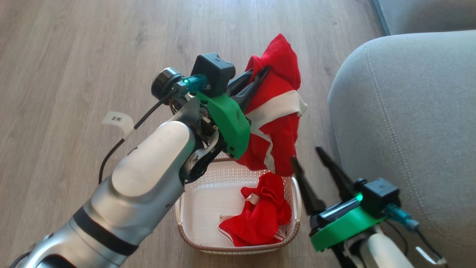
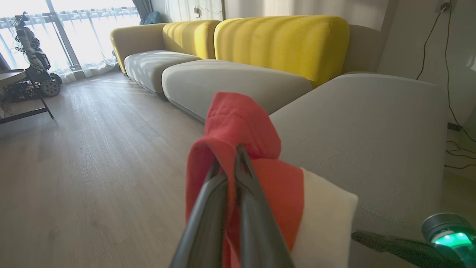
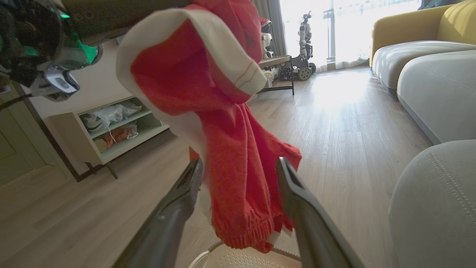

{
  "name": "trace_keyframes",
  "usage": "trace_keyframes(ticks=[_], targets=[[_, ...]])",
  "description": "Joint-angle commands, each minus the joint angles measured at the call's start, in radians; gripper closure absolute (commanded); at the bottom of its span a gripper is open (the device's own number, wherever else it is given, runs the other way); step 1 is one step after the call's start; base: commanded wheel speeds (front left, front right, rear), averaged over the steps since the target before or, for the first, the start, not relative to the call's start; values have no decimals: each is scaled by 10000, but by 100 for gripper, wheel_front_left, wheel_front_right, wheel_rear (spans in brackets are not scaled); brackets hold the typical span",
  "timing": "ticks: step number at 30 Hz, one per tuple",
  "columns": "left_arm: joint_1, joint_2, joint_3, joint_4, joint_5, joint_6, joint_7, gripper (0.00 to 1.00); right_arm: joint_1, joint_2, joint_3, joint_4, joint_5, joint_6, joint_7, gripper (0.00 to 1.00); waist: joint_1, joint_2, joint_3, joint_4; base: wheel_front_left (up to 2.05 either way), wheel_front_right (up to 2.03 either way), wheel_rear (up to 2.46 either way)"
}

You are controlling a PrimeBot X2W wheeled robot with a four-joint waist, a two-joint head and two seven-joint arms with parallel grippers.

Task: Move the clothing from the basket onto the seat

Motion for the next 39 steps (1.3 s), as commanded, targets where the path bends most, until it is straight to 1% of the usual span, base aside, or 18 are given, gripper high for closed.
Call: trace_keyframes(ticks=[1,4,10,11,13,18,27,31,39], targets=[[-607,233,377,-418,-66,72,4,100,-442,-130,420,-246,101,77,-65,0,1,0,-26,6,0,0,0],[-568,190,334,-540,-100,113,45,100,-600,-184,767,-101,216,77,-65,0,1,0,-56,42,0,0,0],[-569,152,263,-701,-135,133,109,100,-1022,-138,1074,450,262,77,24,0,1,0,-69,135,0,0,0],[-583,124,237,-754,-154,136,139,100,-1269,-84,1173,791,250,77,174,0,1,0,-71,192,0,0,0],[-596,107,222,-783,-160,138,154,100,-1396,-47,1190,960,268,77,218,0,1,0,-66,225,0,0,0],[-640,10,142,-918,-204,140,219,100,-2068,125,1308,1984,321,77,334,0,1,0,-65,401,0,0,0],[-591,-123,-11,-1094,-322,122,295,100,-3269,261,2277,3613,1021,77,150,0,1,0,-53,614,0,0,0],[-579,-165,-104,-1074,-351,108,330,100,-3866,269,2907,4364,1630,77,63,0,1,0,-67,684,0,0,0],[-586,-225,-193,-1039,-409,106,349,100,-4559,272,3408,5251,2339,77,-39,0,1,0,-106,755,0,0,0]])
